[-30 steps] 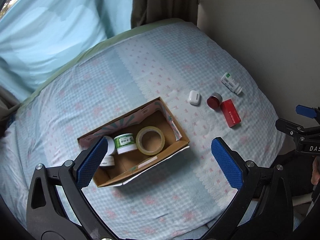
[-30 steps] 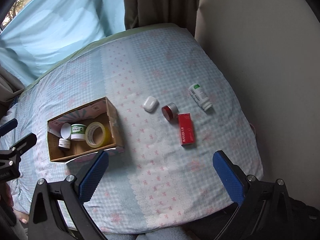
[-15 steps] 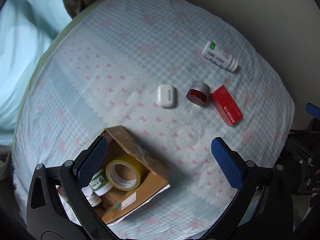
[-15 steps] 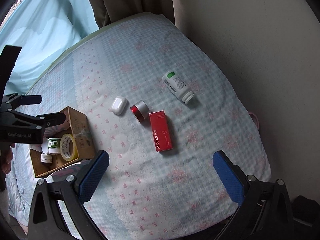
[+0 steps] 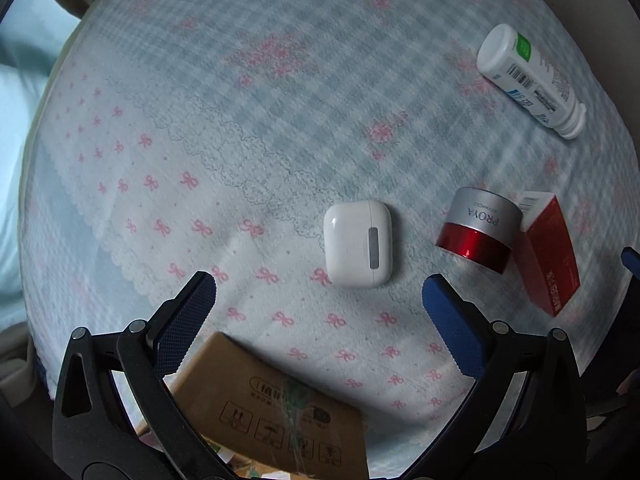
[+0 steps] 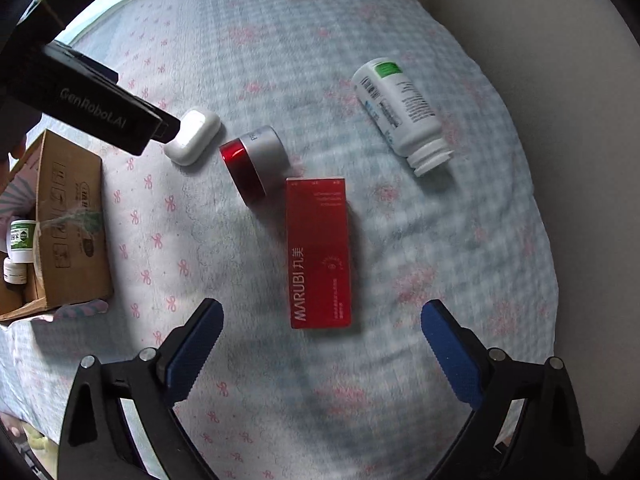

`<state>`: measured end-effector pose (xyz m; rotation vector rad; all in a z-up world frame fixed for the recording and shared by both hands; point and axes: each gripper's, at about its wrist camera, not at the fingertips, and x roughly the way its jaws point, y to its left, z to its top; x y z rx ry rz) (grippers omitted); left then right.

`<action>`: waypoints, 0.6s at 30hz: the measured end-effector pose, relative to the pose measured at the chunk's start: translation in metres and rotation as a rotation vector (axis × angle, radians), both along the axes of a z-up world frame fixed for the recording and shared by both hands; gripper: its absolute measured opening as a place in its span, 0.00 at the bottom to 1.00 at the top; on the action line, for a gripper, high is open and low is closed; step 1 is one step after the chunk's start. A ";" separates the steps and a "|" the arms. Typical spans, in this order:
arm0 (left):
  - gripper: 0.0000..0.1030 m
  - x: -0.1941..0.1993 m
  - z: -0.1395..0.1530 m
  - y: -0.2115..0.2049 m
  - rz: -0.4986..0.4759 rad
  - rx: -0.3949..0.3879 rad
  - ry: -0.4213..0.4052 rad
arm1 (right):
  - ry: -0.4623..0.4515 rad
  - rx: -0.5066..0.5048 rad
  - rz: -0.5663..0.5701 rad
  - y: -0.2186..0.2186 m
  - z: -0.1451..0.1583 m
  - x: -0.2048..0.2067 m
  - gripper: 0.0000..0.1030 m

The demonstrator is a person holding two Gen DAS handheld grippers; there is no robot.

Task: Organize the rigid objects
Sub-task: 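Grasp the white earbud case with the left gripper while the right gripper grasps the red MARUBI box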

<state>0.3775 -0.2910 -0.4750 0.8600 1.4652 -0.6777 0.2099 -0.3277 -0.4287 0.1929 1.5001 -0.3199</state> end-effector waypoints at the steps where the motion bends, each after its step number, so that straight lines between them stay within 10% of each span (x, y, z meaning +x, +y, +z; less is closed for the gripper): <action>1: 0.99 0.001 -0.006 -0.002 -0.003 0.005 0.004 | 0.008 -0.001 0.006 0.001 -0.006 0.005 0.96; 18: 0.65 -0.001 -0.061 -0.015 -0.063 0.041 0.088 | 0.077 0.125 -0.092 -0.009 -0.072 0.019 0.64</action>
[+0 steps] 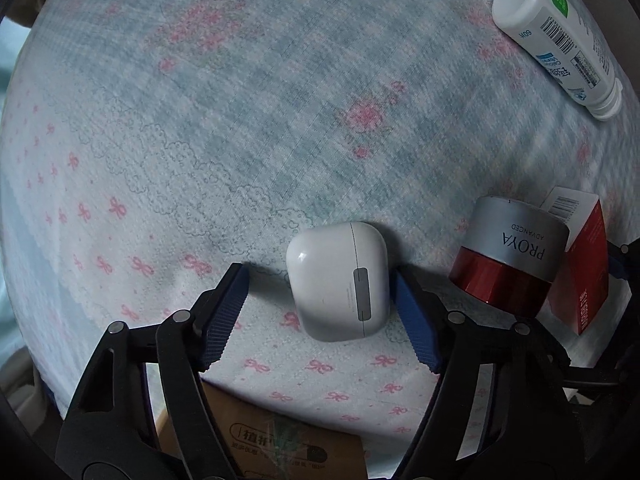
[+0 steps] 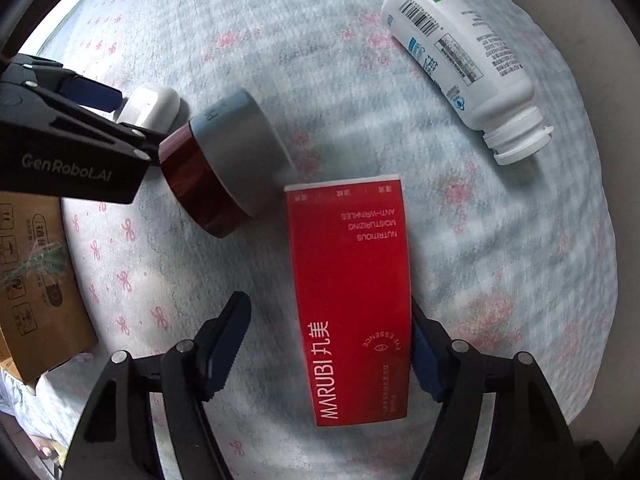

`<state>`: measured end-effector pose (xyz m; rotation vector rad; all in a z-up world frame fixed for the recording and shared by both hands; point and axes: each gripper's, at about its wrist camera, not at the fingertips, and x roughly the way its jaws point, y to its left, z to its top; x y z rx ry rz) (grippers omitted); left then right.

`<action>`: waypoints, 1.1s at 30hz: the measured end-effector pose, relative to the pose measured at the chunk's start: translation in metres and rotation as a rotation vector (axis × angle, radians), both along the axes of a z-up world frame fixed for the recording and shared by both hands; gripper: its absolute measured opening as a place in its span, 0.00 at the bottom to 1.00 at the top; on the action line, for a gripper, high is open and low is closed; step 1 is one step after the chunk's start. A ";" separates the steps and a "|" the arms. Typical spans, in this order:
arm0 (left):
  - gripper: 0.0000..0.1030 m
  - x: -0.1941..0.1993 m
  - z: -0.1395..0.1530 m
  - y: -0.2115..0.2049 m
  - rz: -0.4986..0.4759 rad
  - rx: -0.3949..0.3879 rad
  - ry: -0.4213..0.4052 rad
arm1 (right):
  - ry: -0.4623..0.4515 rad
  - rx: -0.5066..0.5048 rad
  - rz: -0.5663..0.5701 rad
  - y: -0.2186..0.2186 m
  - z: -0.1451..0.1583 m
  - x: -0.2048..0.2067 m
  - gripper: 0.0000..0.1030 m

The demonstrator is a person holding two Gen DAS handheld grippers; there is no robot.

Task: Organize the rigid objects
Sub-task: 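Grasp the white earbud case with the left gripper while the right gripper grasps the red MARUBI box, then carry the earbud case with the left gripper while the right gripper carries the red box to the box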

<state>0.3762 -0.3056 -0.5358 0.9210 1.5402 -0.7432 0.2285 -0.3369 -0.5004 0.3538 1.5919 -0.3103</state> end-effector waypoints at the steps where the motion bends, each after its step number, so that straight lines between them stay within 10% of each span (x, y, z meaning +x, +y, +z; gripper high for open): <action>1: 0.59 -0.001 0.000 0.001 0.000 -0.004 0.008 | 0.001 -0.003 -0.007 -0.001 -0.001 0.000 0.60; 6: 0.43 -0.011 -0.002 -0.013 -0.035 -0.007 0.014 | 0.016 -0.014 -0.044 -0.009 -0.002 -0.004 0.39; 21: 0.42 -0.003 0.032 -0.010 0.014 -0.032 -0.009 | -0.006 0.030 -0.076 -0.019 0.012 -0.008 0.38; 33: 0.42 -0.006 0.128 0.000 0.062 -0.152 -0.032 | -0.106 0.026 -0.114 -0.046 0.091 -0.014 0.38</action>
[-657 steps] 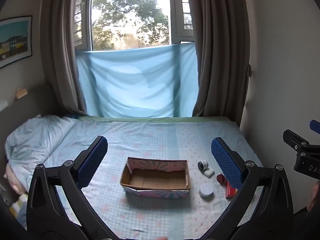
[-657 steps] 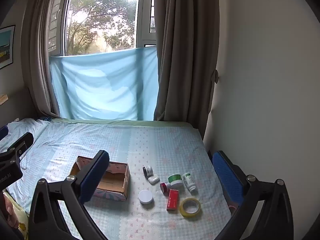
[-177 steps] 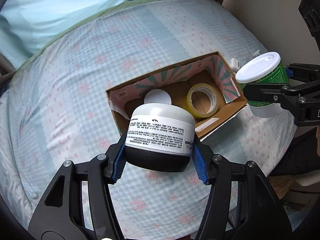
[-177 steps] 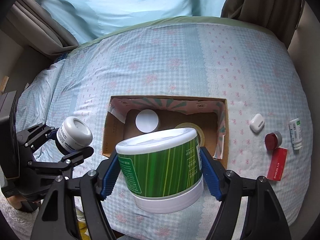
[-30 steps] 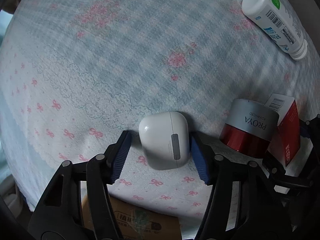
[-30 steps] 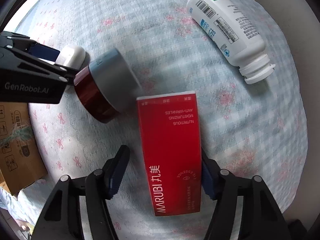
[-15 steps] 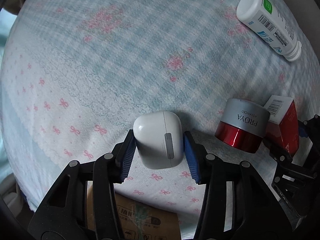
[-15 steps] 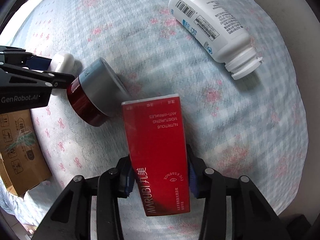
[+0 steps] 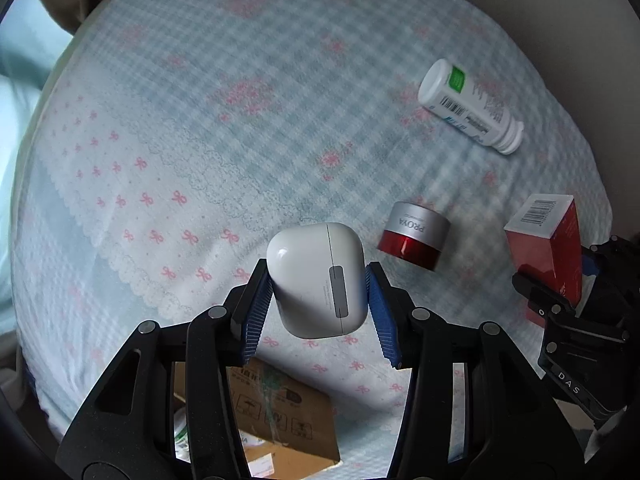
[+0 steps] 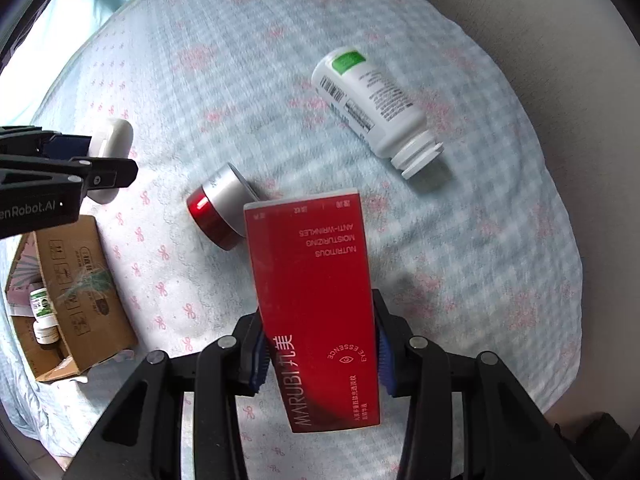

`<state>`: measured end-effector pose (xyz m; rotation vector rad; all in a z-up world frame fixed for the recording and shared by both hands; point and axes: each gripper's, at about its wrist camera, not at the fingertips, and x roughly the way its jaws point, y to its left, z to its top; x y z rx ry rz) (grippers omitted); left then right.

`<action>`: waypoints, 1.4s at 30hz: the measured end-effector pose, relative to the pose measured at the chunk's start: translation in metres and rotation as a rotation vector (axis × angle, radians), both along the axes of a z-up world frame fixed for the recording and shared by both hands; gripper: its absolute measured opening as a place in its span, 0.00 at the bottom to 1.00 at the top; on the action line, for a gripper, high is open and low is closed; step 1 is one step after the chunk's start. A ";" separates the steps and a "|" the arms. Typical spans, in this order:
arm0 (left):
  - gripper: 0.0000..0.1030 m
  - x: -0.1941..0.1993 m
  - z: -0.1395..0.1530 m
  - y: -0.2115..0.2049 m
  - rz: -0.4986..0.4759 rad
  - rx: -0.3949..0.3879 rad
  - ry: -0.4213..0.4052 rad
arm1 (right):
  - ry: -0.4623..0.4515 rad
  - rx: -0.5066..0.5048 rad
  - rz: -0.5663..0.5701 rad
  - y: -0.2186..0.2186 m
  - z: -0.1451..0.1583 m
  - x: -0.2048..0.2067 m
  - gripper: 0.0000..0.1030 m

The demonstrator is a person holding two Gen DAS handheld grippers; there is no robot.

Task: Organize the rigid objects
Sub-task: 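Carry the earbud case with the left gripper while the right gripper carries the red box to the box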

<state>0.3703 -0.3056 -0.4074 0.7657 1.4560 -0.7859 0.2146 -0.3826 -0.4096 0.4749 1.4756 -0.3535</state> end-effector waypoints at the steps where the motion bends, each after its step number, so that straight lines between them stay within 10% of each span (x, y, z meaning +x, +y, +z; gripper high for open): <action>1: 0.42 -0.002 0.010 0.001 0.003 -0.011 -0.005 | -0.010 -0.002 -0.002 -0.002 0.009 -0.001 0.38; 14: 0.42 -0.030 0.151 0.067 0.145 -0.221 -0.068 | -0.160 -0.016 0.009 0.034 0.123 -0.023 0.38; 23: 0.42 -0.035 0.211 0.188 0.304 -0.282 -0.155 | -0.282 0.014 0.096 0.092 0.190 -0.011 0.38; 42: 0.42 -0.044 0.195 0.409 0.572 -0.245 -0.186 | -0.270 0.107 0.338 0.269 0.192 0.065 0.38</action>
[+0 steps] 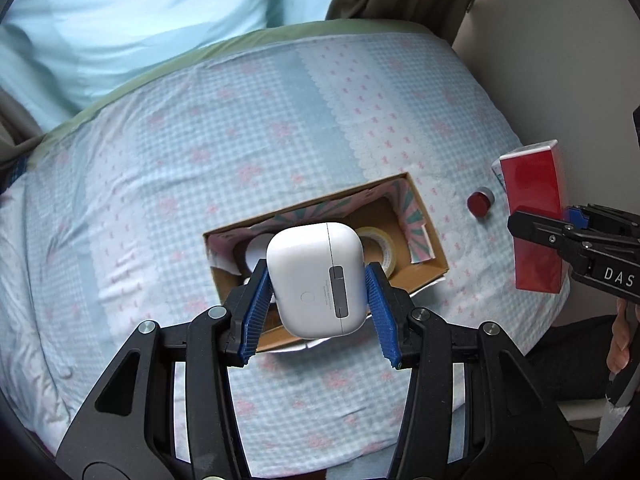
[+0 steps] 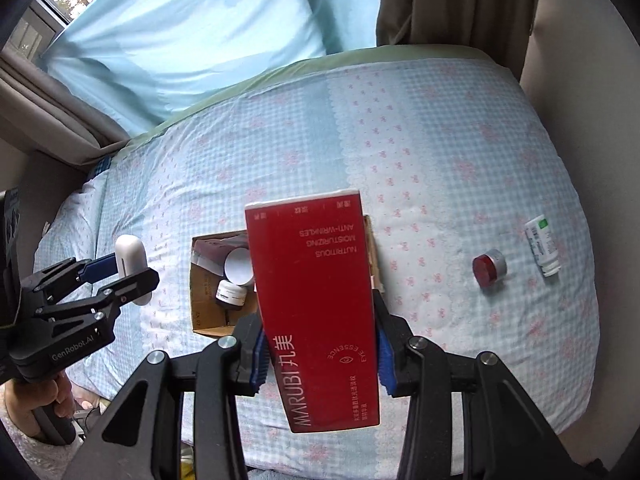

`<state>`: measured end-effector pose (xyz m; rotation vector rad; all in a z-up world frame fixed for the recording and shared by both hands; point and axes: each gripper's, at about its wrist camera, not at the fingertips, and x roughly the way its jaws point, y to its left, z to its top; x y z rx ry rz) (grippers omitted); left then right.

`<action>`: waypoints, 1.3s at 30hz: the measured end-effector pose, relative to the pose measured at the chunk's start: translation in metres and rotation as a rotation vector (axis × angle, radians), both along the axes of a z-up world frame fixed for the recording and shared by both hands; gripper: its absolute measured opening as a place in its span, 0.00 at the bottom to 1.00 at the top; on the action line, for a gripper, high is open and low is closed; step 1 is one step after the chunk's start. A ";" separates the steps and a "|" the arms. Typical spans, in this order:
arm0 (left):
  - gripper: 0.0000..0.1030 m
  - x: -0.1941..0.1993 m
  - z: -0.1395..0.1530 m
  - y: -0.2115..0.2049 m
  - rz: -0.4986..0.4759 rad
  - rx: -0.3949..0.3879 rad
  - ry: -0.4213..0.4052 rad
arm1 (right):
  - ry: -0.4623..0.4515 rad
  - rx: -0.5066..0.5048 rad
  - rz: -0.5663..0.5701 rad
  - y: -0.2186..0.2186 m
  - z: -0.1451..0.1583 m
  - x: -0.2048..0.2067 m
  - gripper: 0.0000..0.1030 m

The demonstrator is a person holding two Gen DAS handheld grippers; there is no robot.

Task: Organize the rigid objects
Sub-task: 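Carry the earbud case with the left gripper while the right gripper carries the red box to the box, then release the earbud case with the left gripper while the right gripper releases the red box inside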

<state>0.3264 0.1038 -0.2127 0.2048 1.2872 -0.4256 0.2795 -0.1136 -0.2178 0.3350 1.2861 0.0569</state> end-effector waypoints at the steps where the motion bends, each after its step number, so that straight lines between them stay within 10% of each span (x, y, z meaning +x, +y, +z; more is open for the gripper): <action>1: 0.42 0.000 -0.006 0.008 0.003 0.000 0.004 | 0.007 0.008 0.001 0.007 -0.005 0.004 0.38; 24: 0.42 0.008 -0.189 0.029 -0.034 -0.016 0.107 | 0.080 -0.043 -0.006 0.066 -0.175 0.043 0.38; 39: 0.42 0.000 -0.217 0.017 -0.050 0.018 0.051 | 0.047 -0.066 -0.020 0.066 -0.206 0.044 0.38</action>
